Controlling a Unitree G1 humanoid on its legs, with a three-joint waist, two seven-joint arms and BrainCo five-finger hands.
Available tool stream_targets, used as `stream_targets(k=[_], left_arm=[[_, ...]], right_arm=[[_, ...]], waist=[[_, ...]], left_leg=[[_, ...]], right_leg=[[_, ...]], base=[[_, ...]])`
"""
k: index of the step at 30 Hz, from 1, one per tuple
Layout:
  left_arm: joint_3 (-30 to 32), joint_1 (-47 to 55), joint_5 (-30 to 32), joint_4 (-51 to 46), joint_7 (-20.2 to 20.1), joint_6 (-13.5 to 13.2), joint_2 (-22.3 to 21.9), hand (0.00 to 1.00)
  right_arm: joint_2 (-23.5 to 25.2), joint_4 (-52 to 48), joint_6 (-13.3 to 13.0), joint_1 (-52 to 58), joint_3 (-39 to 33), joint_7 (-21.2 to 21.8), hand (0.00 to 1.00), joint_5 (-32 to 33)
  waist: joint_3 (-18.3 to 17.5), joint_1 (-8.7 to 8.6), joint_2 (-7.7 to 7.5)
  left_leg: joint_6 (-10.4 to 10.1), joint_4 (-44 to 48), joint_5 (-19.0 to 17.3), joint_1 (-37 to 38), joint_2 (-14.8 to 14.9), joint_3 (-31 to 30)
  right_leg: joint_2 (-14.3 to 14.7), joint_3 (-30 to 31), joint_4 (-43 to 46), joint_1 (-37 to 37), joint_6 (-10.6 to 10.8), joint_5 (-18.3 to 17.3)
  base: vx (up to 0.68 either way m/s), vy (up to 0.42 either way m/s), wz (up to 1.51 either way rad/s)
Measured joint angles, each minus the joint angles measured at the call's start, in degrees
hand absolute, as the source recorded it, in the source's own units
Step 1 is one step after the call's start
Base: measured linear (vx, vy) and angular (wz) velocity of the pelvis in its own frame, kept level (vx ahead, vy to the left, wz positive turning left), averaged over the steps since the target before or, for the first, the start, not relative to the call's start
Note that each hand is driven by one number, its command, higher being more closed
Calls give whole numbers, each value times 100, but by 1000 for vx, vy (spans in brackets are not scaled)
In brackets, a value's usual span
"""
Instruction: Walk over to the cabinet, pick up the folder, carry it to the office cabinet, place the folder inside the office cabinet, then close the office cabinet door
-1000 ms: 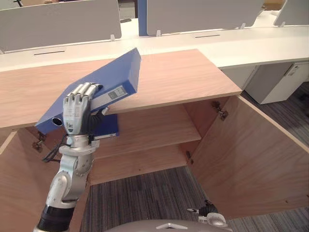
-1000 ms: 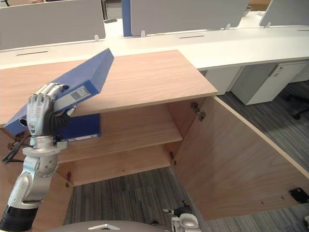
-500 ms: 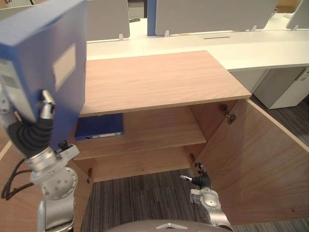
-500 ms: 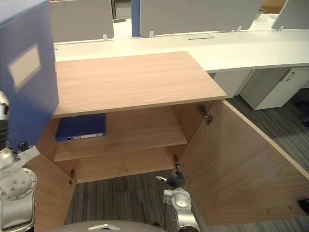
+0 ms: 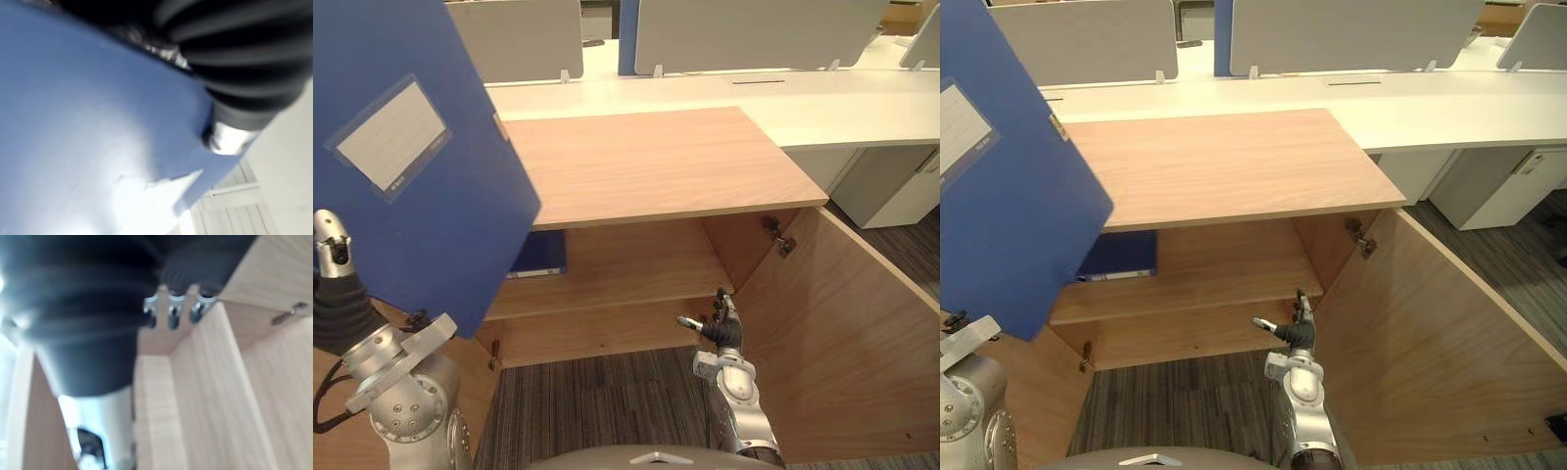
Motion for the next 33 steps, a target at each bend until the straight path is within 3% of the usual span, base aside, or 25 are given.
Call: stream_targets(k=[4,13,22,33], left_arm=[[-305,118,-845,1,-625,-13,-136,100],[-778,333,-1332,54,-1505,-1,-131,100],[-1295,340,-1327,562,-1731,80,44,100],[-1773,-137,-1328,771,-2029,71,365,100]], right_arm=[[36,-472,-47,-1,-1,-12,0,0],[202,-1617,-123,6,-145,-142,0,-11],[203,-2748,-397,-17,-137,-179,0,5],[-173,-2944,-551,-801,682,498,0,433]], waist=[[13,0,4],[59,-13,-31],[65,-44,-21],[62,-24,-20]], left_leg=[[12,50,-30,-8,-9,0],[16,74,-38,-2,-12,9],[2,162,-116,-19,-1,79],[34,347,-218,-110,17,156]], right_leg=[[-13,1,0,9,4,-2],[-17,23,4,13,5,-1],[-11,100,3,-8,9,2],[-2,235,-9,-78,11,46]], base=[[0,0,0],[0,0,0],[-7,-9,-4],[1,-4,-7]])
